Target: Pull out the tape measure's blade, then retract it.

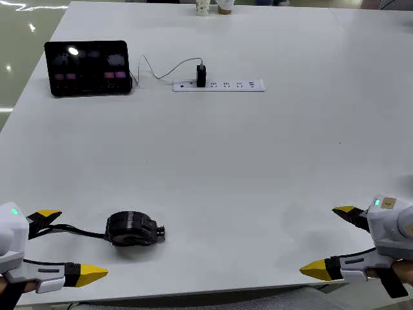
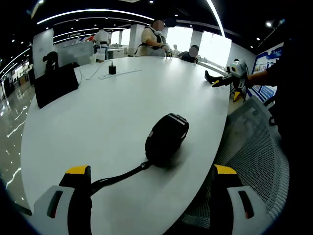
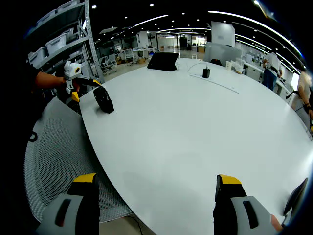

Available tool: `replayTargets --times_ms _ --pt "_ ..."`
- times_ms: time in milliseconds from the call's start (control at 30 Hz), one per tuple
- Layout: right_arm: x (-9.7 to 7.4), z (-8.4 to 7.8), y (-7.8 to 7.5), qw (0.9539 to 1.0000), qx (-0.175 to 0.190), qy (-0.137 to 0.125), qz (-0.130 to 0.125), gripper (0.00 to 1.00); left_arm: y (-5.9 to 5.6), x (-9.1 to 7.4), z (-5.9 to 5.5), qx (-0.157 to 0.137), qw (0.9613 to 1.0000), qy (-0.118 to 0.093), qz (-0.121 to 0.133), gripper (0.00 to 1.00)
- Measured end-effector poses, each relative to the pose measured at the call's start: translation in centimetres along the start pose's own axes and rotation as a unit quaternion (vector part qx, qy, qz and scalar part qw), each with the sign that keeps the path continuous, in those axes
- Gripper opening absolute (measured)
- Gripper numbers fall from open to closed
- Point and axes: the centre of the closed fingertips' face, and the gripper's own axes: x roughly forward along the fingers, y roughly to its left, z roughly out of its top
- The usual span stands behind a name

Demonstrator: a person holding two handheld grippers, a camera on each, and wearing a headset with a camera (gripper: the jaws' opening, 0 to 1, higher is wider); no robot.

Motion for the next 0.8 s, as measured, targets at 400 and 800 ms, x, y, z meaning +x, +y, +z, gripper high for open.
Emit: replayTargets --times_ms 400,800 --pt "-0.1 0.1 0.1 1.0 -0.001 -0.001 -0.002 0.99 0.1 -0.4 -0.3 0.002 1.0 0.003 0.002 0.99" --pt "0.4 1.7 1.5 0.9981 -0.036 -0.044 0.024 0.99 0.6 -0.4 0.4 0.039 0.9992 -0.001 0.01 0.99"
